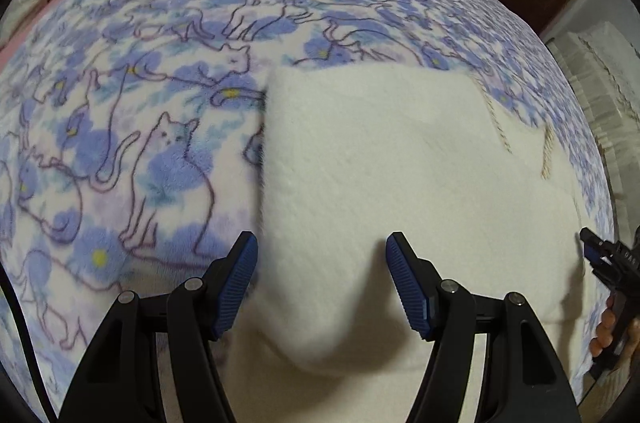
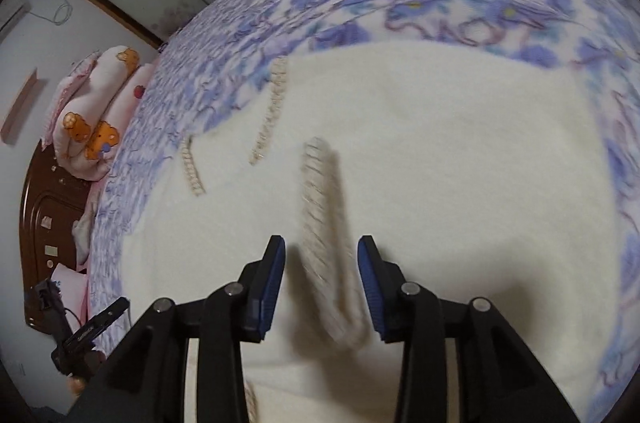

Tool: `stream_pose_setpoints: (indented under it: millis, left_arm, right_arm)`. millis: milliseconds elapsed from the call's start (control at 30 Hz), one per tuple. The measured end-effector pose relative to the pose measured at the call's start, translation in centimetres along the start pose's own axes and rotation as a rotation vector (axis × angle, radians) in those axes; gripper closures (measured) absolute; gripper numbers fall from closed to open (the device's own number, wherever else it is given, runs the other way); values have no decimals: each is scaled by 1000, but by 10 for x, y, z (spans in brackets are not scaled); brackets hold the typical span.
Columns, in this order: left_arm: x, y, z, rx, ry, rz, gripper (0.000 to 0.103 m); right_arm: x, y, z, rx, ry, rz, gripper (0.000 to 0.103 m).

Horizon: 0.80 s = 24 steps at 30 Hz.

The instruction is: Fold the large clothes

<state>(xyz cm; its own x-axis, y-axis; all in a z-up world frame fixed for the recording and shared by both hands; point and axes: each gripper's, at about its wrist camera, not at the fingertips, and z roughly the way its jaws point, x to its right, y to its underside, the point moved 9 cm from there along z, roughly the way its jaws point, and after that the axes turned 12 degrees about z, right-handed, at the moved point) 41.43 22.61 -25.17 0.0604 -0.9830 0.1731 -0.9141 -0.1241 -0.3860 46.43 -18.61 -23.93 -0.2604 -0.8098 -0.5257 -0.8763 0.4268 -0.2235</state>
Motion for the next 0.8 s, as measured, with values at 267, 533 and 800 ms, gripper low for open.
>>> stream_pose_setpoints:
  millis: [267, 533, 800]
  left_arm:
    - [-11, -8, 30, -53, 41, -64, 34]
    - [3, -21, 32, -2, -45, 54, 82]
    - [2, -24, 8, 27, -144, 133, 78]
  right_arm:
    - [-13, 8, 27, 6, 129, -175, 81]
    - [2, 17, -11, 106, 92, -159, 88]
    - [13, 23, -25, 167, 213, -165, 79]
